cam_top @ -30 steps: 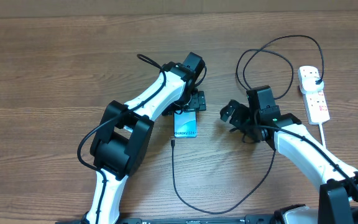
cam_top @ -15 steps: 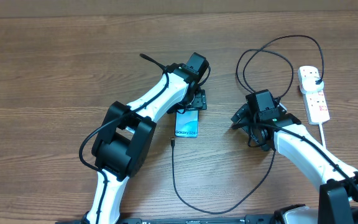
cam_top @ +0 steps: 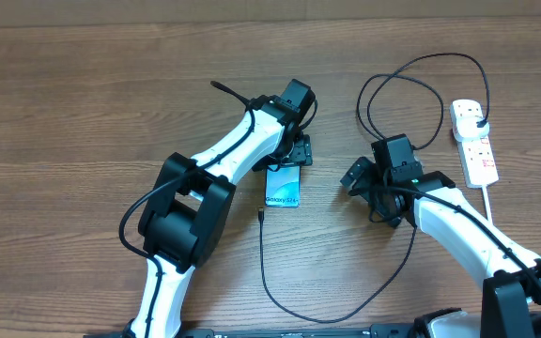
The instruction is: Plug charger to phone and switch on socket
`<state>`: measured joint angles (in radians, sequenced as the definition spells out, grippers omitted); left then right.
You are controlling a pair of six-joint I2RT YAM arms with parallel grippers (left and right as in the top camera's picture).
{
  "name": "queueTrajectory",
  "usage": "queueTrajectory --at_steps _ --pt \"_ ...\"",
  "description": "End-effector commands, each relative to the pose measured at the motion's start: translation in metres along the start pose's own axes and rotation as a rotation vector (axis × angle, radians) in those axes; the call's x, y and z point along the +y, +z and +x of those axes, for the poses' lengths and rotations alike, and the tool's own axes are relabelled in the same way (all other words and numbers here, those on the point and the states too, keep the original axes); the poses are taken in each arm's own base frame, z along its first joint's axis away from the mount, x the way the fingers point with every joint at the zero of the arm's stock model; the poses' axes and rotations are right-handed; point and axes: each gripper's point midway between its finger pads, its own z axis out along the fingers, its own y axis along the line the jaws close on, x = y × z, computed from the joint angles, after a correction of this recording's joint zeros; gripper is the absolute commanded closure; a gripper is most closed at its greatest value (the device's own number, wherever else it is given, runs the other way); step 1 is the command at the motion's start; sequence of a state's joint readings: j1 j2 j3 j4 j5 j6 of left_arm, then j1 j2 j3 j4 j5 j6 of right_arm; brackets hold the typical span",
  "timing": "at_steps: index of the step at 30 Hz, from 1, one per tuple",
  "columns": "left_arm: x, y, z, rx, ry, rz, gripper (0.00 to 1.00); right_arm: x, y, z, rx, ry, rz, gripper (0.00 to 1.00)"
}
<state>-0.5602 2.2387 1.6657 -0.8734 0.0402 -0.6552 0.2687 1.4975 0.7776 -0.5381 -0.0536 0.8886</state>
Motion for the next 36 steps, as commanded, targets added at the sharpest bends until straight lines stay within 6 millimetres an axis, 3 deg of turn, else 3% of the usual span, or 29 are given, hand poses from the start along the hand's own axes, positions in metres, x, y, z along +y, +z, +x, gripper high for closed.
queueTrajectory --at_steps 1,13,19,28,36 --pt "0.042 0.082 0.062 0.266 -0.046 -0.101 0.17 0.015 0.000 0.017 0.097 -0.054 -0.093 0.00" --pt "0.054 0.080 0.060 0.289 -0.088 -0.110 0.17 0.038 -0.004 0.025 0.142 -0.164 -0.213 0.00" --pt "0.052 0.081 0.057 0.277 -0.098 -0.103 0.09 0.051 -0.007 0.031 0.155 -0.230 -0.275 0.00" --pt "0.054 0.079 0.062 0.293 -0.097 -0.115 0.03 0.053 -0.007 0.031 0.148 -0.237 -0.276 0.00" --pt "0.052 0.080 0.061 0.289 -0.093 -0.111 0.07 0.049 -0.006 0.038 0.156 -0.341 -0.267 0.00"
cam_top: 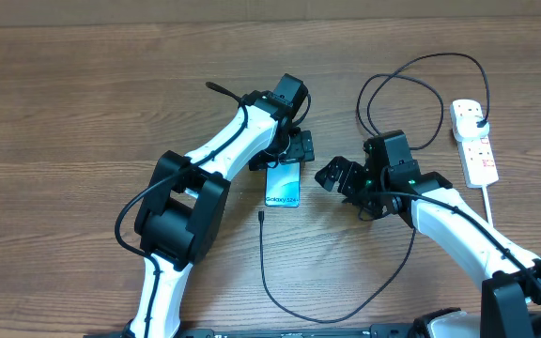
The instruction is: Plug charger to phone and switch on socket
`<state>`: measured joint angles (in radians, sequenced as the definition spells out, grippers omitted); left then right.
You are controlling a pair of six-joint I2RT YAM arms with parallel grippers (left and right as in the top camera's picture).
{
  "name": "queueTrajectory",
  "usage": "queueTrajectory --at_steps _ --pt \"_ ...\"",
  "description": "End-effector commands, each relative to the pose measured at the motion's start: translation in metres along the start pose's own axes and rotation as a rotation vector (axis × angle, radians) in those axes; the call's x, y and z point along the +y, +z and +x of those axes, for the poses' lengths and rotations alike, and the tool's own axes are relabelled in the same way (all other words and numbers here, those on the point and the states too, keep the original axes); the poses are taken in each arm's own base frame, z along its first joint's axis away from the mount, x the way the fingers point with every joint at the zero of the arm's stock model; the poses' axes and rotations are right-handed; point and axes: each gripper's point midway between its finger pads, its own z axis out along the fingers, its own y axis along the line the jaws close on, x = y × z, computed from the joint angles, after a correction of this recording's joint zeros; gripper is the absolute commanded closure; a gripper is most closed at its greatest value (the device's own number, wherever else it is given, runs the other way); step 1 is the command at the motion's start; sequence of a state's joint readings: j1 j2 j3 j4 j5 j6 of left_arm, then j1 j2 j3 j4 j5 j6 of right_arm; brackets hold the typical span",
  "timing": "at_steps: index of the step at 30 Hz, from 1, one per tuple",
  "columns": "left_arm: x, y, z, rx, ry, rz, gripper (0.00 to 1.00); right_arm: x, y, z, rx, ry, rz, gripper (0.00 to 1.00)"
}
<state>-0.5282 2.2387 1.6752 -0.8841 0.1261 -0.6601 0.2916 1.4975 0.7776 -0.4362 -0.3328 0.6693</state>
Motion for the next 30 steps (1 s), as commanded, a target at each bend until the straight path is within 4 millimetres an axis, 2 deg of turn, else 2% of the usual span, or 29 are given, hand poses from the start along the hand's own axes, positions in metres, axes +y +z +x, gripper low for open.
queueTrajectory --at_steps 1,7,12,17,20,22,23,26,30 --pt "0.061 0.082 0.056 0.235 -0.065 -0.179 0.10 0.000 0.004 0.008 0.019 -0.088 0.003 0.00" --pt "0.061 0.082 0.056 0.236 -0.065 -0.179 0.18 -0.004 0.012 0.025 0.051 -0.110 0.010 0.00" --pt "0.054 0.082 0.060 0.267 -0.020 -0.133 0.28 0.000 0.017 0.032 0.059 -0.131 -0.018 0.00" --pt "0.044 0.081 0.066 0.305 0.037 -0.066 0.29 0.009 0.019 0.038 0.078 -0.145 -0.094 0.00" --pt "0.043 0.081 0.067 0.309 0.040 -0.060 0.25 0.009 0.019 0.037 0.073 -0.146 -0.092 0.00" --pt "0.042 0.082 0.065 0.302 0.041 -0.058 0.18 0.006 0.020 0.035 0.059 -0.145 -0.075 0.00" --pt "0.042 0.082 0.064 0.299 0.041 -0.055 0.11 0.003 0.020 0.032 0.046 -0.145 -0.061 0.00" --pt "0.039 0.083 0.065 0.292 0.051 -0.054 0.06 -0.011 0.020 0.022 -0.013 -0.137 0.022 0.00" --pt "0.040 0.085 0.066 0.266 0.046 -0.106 0.05 -0.020 0.020 0.015 -0.056 -0.083 0.076 0.00"
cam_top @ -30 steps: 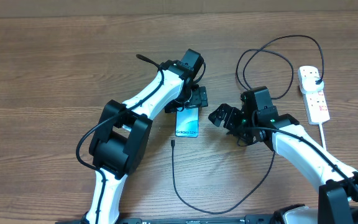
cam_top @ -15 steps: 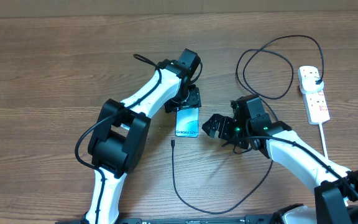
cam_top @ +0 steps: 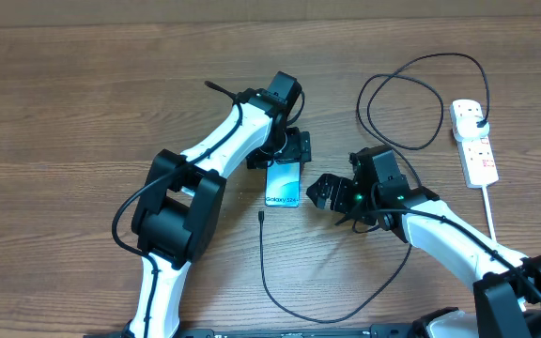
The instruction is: Plug charger to phone and switch on socket
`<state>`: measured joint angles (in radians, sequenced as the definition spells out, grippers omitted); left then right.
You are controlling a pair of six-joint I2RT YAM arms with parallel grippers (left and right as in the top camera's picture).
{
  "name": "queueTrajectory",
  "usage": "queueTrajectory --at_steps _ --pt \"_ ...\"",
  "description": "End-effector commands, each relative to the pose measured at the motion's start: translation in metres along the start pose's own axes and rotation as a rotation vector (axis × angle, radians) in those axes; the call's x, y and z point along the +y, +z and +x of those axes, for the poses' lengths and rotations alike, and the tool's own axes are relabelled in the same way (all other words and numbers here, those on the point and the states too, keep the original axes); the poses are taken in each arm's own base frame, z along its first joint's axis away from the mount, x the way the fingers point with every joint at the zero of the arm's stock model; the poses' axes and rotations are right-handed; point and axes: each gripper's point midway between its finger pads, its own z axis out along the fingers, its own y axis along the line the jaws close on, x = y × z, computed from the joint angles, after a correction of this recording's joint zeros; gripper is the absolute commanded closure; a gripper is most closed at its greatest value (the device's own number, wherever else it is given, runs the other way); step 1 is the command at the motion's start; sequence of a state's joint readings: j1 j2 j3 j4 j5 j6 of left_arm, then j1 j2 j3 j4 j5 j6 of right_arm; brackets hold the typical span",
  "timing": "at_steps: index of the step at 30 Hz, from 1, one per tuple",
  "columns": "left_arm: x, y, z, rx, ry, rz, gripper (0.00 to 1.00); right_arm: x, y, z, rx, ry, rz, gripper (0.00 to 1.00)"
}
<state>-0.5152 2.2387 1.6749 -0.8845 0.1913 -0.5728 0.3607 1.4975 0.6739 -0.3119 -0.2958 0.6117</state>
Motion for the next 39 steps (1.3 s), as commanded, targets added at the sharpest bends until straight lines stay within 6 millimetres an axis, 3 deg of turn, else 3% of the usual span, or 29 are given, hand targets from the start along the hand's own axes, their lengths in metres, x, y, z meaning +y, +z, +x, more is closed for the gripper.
queueTrajectory --at_steps 1,5,11,15,26,35,39 --pt "0.044 0.086 0.064 0.227 -0.040 -0.164 0.05 -0.018 0.001 -0.007 -0.059 0.068 0.094 0.00" --pt "0.044 0.087 0.067 0.214 -0.066 -0.201 0.06 -0.034 -0.002 -0.011 -0.101 0.168 0.172 0.00" --pt "0.047 0.085 0.072 0.226 -0.095 -0.226 0.18 -0.036 -0.002 -0.011 -0.107 0.178 0.181 0.00" --pt "0.053 0.084 0.075 0.216 -0.107 -0.283 0.16 -0.035 -0.002 -0.011 -0.107 0.177 0.180 0.00" --pt "0.043 0.087 0.084 0.201 -0.056 -0.306 0.02 -0.035 -0.002 -0.012 -0.108 0.176 0.179 0.00" --pt "0.043 0.087 0.084 0.204 -0.047 -0.304 0.09 -0.026 -0.025 -0.023 -0.177 0.106 0.171 0.00" --pt "0.038 0.088 0.084 0.218 -0.014 -0.273 0.12 -0.022 -0.022 -0.014 -0.129 0.110 0.144 0.00"
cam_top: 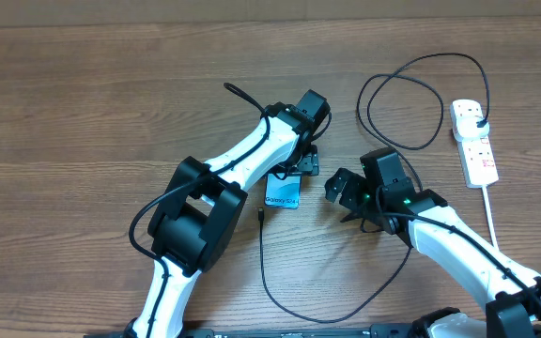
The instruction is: Plug charger to phone and switch on socket
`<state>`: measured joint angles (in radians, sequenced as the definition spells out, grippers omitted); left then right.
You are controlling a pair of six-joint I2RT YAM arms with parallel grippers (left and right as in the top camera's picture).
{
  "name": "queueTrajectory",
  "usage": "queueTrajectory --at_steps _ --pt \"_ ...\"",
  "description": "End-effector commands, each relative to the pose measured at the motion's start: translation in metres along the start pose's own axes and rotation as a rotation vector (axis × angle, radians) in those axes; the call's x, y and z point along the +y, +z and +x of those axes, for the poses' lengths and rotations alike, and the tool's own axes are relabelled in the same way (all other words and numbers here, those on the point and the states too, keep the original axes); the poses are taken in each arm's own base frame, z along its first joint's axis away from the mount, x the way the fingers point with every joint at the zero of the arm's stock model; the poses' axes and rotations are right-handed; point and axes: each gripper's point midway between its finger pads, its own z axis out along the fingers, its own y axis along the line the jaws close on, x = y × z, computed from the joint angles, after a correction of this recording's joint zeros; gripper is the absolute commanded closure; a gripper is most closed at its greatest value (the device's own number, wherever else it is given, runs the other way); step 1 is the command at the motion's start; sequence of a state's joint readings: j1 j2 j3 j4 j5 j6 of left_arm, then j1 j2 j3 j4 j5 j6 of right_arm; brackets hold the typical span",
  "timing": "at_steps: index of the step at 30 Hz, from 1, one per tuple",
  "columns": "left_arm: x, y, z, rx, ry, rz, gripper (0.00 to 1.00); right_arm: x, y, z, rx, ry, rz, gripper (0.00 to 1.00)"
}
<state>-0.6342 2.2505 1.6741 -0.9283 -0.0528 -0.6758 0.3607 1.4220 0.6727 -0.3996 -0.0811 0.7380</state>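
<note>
The phone, with a blue screen, lies flat at the table's middle. My left gripper sits over the phone's far end and covers it. Whether its fingers clamp the phone cannot be told from above. My right gripper hovers just right of the phone, open and empty. The black charger cable ends in a loose plug tip just below the phone's near left corner. It loops toward the table's front edge, passes under my right arm and runs to the white power strip at the right.
The cable makes a wide loop behind my right arm, ending at the adapter plugged into the strip. The strip's own white lead runs toward the front right. Bare wooden table lies to the left.
My left wrist has shifted to the right and now covers more of the phone's far end. My right gripper has moved slightly right, away from the phone. Phone and cable tip are unmoved.
My left gripper stayed at the phone's far end throughout, its wrist shifting left, then right. My right gripper began near the cable loop right of the phone and stood closer to the phone at each moment. Now it is slightly farther off.
</note>
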Motion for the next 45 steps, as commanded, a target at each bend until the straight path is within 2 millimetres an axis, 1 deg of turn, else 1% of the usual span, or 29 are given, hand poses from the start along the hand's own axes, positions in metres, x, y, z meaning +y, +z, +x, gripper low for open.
queueTrajectory --at_steps 1,5,9,12,15,18,22,28,35,45 --pt "0.019 0.079 0.074 0.308 0.012 -0.038 0.13 0.008 -0.004 0.004 0.020 -0.018 -0.038 0.00" --pt "0.023 0.078 0.073 0.342 0.006 -0.010 0.15 0.017 -0.004 0.004 0.029 -0.021 -0.085 0.00" --pt "0.032 0.078 0.069 0.351 -0.021 -0.012 0.16 0.016 -0.004 0.005 0.033 -0.021 -0.080 0.00" --pt "0.034 0.078 0.066 0.350 -0.030 -0.011 0.16 0.015 -0.004 0.006 0.039 -0.020 -0.073 0.00" --pt "0.036 0.079 0.064 0.339 -0.029 -0.020 0.15 0.014 -0.004 0.006 0.040 -0.019 -0.073 0.00" --pt "0.039 0.080 0.059 0.311 -0.011 -0.034 0.11 0.015 -0.004 0.006 0.036 -0.019 -0.076 0.00" --pt "0.045 0.082 0.051 0.267 0.013 -0.072 0.11 0.016 -0.004 0.005 0.034 -0.020 -0.078 0.00" --pt "0.039 0.083 0.051 0.271 0.011 -0.041 0.09 0.016 -0.004 0.005 0.034 -0.020 -0.078 0.00" --pt "0.038 0.083 0.051 0.275 0.010 -0.036 0.06 0.016 -0.004 0.005 0.034 -0.020 -0.078 0.00" --pt "0.038 0.083 0.051 0.275 0.010 -0.037 0.05 0.016 -0.004 0.005 0.034 -0.020 -0.078 0.00"
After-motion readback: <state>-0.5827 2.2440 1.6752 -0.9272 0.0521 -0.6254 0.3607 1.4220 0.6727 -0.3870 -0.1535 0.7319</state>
